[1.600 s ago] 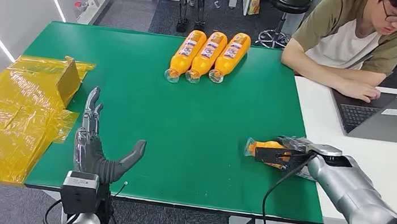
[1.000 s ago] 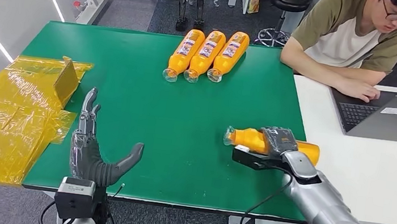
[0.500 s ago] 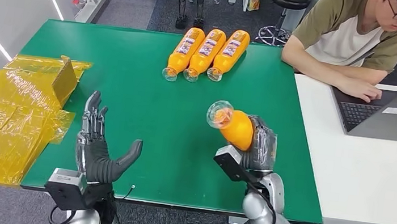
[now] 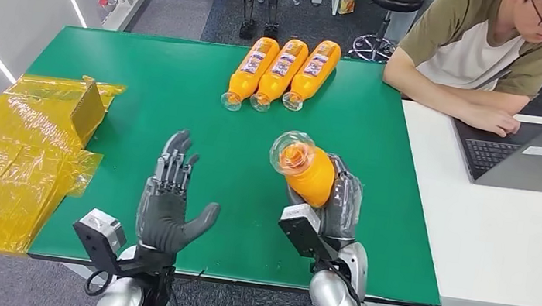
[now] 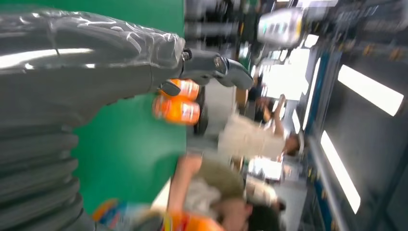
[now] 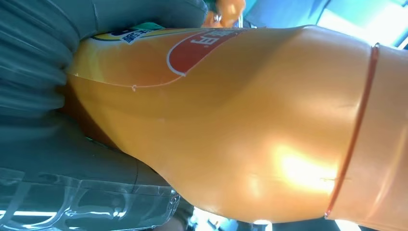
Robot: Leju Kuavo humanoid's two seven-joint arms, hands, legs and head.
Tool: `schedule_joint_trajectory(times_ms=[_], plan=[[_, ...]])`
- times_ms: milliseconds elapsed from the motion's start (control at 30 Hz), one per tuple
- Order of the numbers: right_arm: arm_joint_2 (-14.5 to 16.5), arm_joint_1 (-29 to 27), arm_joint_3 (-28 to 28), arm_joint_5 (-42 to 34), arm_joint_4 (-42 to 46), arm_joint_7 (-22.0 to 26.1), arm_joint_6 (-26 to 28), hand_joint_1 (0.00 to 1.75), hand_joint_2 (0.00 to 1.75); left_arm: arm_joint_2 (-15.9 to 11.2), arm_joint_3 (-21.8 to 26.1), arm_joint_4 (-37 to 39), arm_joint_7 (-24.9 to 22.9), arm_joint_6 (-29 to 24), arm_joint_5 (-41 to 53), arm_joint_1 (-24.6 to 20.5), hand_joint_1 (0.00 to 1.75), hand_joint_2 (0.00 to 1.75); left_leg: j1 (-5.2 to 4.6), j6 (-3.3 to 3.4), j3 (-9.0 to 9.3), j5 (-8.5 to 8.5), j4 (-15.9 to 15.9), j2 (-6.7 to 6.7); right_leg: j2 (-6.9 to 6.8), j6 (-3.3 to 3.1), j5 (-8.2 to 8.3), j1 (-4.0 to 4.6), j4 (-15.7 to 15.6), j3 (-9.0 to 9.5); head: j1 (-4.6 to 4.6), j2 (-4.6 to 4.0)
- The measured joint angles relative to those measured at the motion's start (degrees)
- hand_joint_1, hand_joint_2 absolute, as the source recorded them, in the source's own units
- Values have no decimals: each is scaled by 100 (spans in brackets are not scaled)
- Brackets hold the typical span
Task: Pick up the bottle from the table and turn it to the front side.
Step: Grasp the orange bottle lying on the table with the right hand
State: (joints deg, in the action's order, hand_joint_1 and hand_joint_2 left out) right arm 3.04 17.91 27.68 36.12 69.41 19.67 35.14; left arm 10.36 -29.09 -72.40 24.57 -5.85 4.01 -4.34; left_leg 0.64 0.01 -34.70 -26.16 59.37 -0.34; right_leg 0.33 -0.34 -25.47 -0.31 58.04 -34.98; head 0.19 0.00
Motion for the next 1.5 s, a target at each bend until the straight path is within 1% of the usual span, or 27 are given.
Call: schedule_joint_trajectory(times_ms=[100, 233, 300, 433, 600, 700, 867, 1000, 1167, 1500], plan=[[36, 1, 156, 211, 58, -254, -245, 175, 175, 27, -93, 66, -100, 646, -235, -155, 0, 175, 0, 0, 0, 0, 0, 2, 2, -1, 0, 0, 0, -1, -1, 0], [71, 4, 328, 523, 71, -567, -549, 175, 175, 46, -163, 153, -103, 1314, -541, -283, 0, 175, 0, 0, -1, 0, 0, 1, 1, -1, 0, 0, 1, -2, 1, 0], [81, 3, 386, 645, 74, -630, -632, 175, 175, 46, -196, 186, -103, 1502, -608, -312, 0, 175, 0, 0, -1, 0, 0, 2, 1, -1, 0, 0, 1, -2, 1, 0], [91, 1, 447, 844, 110, -686, -860, 175, 175, 44, -219, 242, -103, 1649, -643, -360, 0, 175, 0, 0, -3, 0, 0, 2, 1, -1, 0, 0, 1, -4, 1, 0], [125, -7, 509, 1116, 246, -797, -1324, 175, 175, 42, -201, 272, -115, 1710, -674, -437, 0, 175, 0, 0, -4, 0, 0, 2, 1, -1, 0, 0, 1, -4, 1, 0], [141, -39, 567, 1181, 322, -769, -1502, 175, 175, 41, -164, 280, -146, 1685, -679, -491, 0, 175, 0, 0, -5, 0, 0, -1, -2, -1, 0, 0, 2, -5, 1, 0], [174, -92, 669, 1178, 412, -650, -1609, 175, 175, 42, -98, 348, -168, 1613, -708, -548, 0, 175, 0, 0, -6, 0, -1, 0, -1, -1, 0, 0, 3, -6, 1, 0], [181, -72, 781, 967, 475, -560, -1762, 175, 175, 44, -77, 355, -197, 1512, -701, -542, 0, 175, 0, 0, -8, 0, -1, 0, -1, -1, 0, 0, 4, -6, 1, 0], [187, -55, 974, 746, 522, -521, -1877, 175, 175, 44, -22, 356, -288, 1426, -671, -485, 0, 175, 0, 0, -8, 0, -1, -1, -1, -1, 0, 0, 4, -6, 0, 0], [234, -22, 1158, 521, 526, -448, -2040, 175, 175, 43, 45, 359, -345, 1237, -640, -336, 0, 175, 0, 0, -9, 0, -1, -1, -1, -1, -1, 0, 4, -8, 1, 0]])
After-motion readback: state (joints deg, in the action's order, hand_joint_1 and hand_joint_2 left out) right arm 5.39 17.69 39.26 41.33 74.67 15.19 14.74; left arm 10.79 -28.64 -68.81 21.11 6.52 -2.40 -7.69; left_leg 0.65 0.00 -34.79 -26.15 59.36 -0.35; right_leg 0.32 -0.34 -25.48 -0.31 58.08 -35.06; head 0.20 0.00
